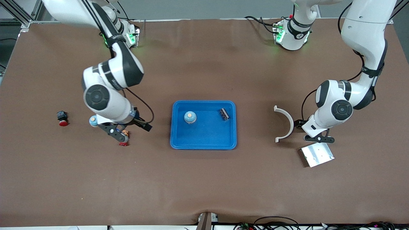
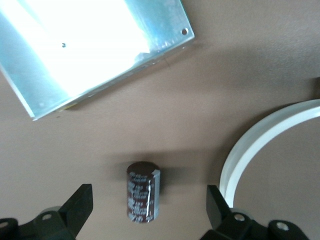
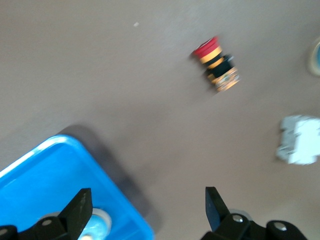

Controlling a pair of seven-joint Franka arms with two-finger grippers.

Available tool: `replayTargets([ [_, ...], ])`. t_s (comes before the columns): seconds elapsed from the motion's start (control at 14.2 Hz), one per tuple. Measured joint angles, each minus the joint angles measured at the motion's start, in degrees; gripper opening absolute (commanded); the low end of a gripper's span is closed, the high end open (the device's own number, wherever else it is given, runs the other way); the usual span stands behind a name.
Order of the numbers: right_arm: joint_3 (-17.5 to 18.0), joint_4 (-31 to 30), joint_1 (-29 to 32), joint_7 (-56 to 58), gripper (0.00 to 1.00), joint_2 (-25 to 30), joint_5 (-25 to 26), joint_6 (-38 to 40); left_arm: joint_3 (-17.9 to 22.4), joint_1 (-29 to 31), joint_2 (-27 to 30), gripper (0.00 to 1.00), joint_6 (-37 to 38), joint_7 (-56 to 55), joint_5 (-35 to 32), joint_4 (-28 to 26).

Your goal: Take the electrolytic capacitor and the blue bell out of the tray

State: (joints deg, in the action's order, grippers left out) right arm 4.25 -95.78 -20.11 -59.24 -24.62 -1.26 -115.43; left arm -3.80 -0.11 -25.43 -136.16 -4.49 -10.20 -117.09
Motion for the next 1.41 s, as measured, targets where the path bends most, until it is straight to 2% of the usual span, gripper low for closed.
replayTargets([
  [0.28,-0.10,0.77,-5.02,-8.18,1.00,-5.38,1.20,-5.37,-2.11,0.15,2.84,1.00,2.32,-3.81,0.18,0.10],
  [0.63,-0.19,0.95,-9.88,-17.84,1.00,-10.49,4.17,-11.32,-6.33,0.14,4.97,1.00,9.40,-15.12,0.32,2.94],
  [0.92,-0.28,1.30,-12.78,-22.81,1.00,-11.96,4.71,-12.93,-10.41,0.08,5.64,1.00,13.67,-27.47,4.26,6.57],
  [1.41,-0.33,1.32,-14.32,-27.44,1.00,-12.89,4.72,-16.04,-15.94,-0.50,5.13,1.00,13.92,-47.62,8.16,10.70],
])
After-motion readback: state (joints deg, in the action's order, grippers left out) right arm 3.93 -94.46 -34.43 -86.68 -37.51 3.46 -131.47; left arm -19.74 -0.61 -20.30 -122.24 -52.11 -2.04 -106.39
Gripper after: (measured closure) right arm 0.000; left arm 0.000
